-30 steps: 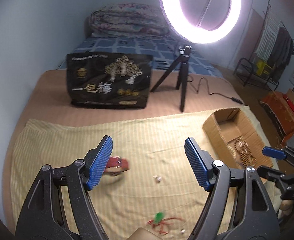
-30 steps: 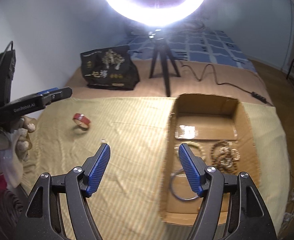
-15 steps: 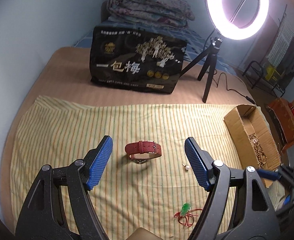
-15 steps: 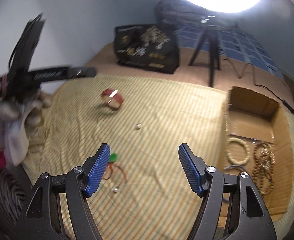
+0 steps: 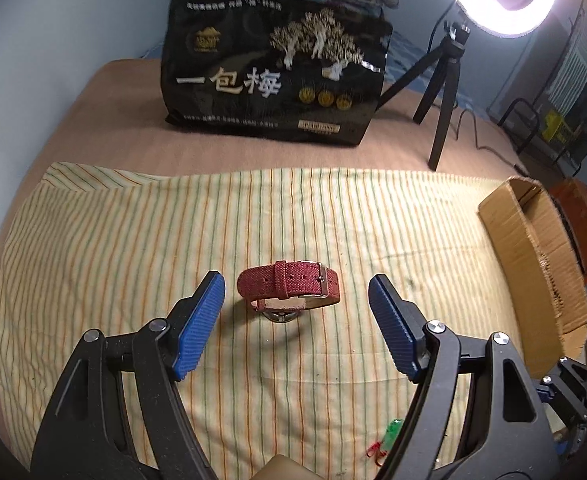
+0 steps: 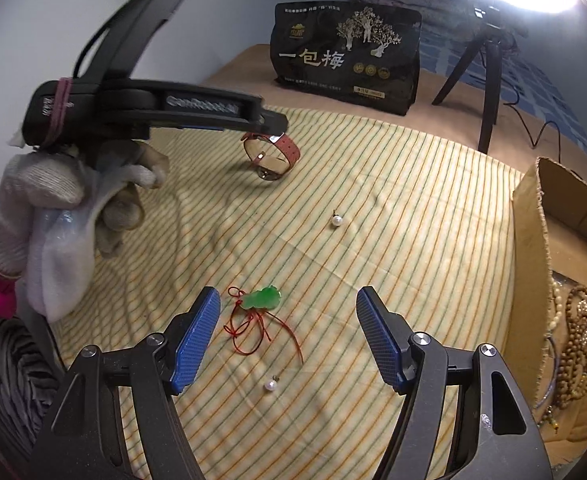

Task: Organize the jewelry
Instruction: 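Grasp the red watch strap with the left tool while the right tool grasps the jade pendant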

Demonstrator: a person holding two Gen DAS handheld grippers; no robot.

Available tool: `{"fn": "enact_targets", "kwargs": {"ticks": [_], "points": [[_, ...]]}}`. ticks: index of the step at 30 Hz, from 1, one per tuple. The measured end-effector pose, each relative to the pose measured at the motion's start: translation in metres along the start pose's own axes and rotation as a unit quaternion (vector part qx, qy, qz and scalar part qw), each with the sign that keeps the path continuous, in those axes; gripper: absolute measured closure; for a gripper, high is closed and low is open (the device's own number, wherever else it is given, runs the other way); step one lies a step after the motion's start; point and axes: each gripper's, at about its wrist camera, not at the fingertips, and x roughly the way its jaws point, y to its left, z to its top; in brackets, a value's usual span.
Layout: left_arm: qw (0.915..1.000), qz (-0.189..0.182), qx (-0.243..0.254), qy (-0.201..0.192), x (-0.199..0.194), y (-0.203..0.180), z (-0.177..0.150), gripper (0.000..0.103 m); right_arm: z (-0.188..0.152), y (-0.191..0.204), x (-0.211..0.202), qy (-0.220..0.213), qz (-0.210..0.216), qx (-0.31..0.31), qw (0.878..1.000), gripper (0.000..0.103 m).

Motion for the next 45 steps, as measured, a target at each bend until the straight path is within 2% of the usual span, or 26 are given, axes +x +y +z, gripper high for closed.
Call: {"fn": "enact_targets", "kwargs": {"ticks": [6,13,18,19,21,25,29,31,33,38,45], "points": [[0.9998,0.007,-0.009,0.018,0.02,0.001,-0.001,0.026,0.0,0.0,0.016,0.009,0.006,0.001,1.0,0.033],[0.9992,0.012,-0.026,0.027,0.034,0.009,-0.002,0.026,-0.001,0.014,0.031,0.017,0.003,-0.029,0.999,0.033],[0.9989,0.002,-0.041,0.025,0.035,0.015,0.0,0.026,-0.003,0.028,0.045,0.036,-0.005,-0.061,0.997,0.033],[0.9988,0.001,-0.042,0.024,0.035,0.016,0.0,0.026,-0.004,0.03,0.047,0.039,-0.008,-0.067,0.997,0.035],[0.9988,-0.002,-0.043,0.023,0.036,0.017,0.0,0.026,-0.004,0.032,0.052,0.048,-0.005,-0.07,0.996,0.05],[0.9987,-0.005,-0.046,0.023,0.037,0.018,0.002,0.026,-0.005,0.032,0.06,0.06,-0.013,-0.075,0.995,0.058],[0.9989,-0.004,-0.043,0.016,0.037,0.016,0.003,0.027,-0.004,0.028,0.062,0.061,-0.014,-0.074,0.995,0.072],[0.9992,-0.005,-0.037,0.016,0.038,0.015,0.004,0.037,-0.003,0.027,0.063,0.061,-0.01,-0.073,0.995,0.072],[0.9993,-0.007,-0.032,0.017,0.038,0.012,0.004,0.041,-0.002,0.027,0.064,0.061,-0.01,-0.076,0.995,0.073],[0.9997,0.003,-0.024,0.01,0.036,0.01,0.005,0.043,-0.001,0.026,0.063,0.057,-0.011,-0.079,0.995,0.073],[0.9989,0.001,-0.046,-0.008,0.021,0.022,0.009,0.044,0.0,0.027,0.047,0.038,-0.01,-0.072,0.997,0.073]]}}
